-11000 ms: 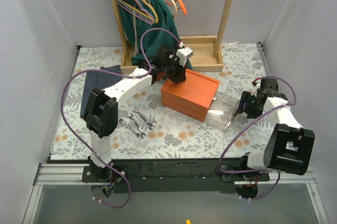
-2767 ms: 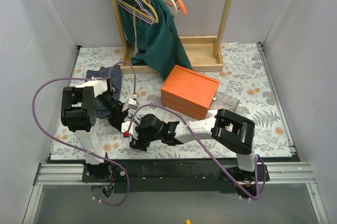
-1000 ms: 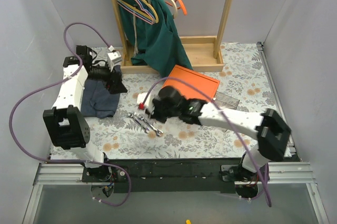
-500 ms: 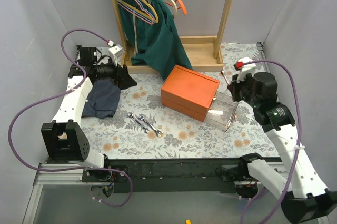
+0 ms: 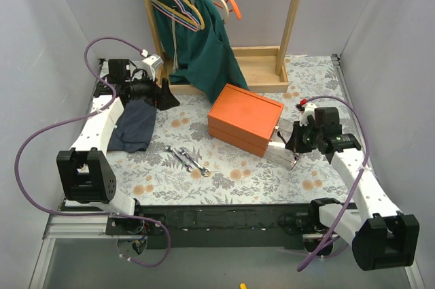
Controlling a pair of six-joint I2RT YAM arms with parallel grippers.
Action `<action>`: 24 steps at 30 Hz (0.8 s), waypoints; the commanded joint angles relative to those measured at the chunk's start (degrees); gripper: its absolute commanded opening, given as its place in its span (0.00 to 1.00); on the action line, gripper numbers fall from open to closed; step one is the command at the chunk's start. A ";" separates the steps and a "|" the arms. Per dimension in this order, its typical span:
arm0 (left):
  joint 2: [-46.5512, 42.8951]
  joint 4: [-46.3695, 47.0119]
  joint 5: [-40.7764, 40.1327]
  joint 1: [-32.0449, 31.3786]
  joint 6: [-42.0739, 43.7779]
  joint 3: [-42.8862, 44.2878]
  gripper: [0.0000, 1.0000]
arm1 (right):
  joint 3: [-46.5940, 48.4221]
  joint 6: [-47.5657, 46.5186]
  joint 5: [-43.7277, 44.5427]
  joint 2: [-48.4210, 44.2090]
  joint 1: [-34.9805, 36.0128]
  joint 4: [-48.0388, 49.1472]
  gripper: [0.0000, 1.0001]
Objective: Sort the tools into containers
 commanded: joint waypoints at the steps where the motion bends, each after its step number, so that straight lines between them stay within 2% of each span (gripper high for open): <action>1: -3.08 2.37 0.05 -0.28 -2.26 -1.66 0.84 | 0.01 1.62 -5.33 4.57 -0.34 4.47 0.01; 6: -5.10 0.27 0.22 -0.63 0.28 -4.57 0.84 | -0.60 2.67 -8.76 9.69 -0.34 9.30 0.01; 10: -5.55 -4.03 -0.30 -0.72 6.60 -6.59 0.84 | 0.80 2.24 -5.10 9.69 -0.34 10.72 0.41; 13: -5.90 -5.98 -0.39 -0.72 10.65 -8.17 0.84 | 3.35 -0.13 -4.90 7.16 -0.43 7.56 0.51; 17: -5.90 -8.68 0.40 -0.72 15.74 -9.93 0.84 | 5.72 -3.39 -5.61 1.17 -0.43 3.61 0.54; 21: -3.97 -17.30 -1.96 -1.16 33.03 -10.90 0.84 | 9.85 -8.73 -2.01 -3.48 -0.43 -5.61 0.54; 22: -3.18 -18.97 -3.54 -1.25 40.73 -10.90 0.80 | 11.16 -10.15 -1.22 -4.28 -0.43 -7.55 0.53; 24: -0.46 -24.68 -8.02 -2.04 49.12 -10.38 0.74 | 11.88 -14.70 -3.13 -7.17 -0.43 -7.74 0.53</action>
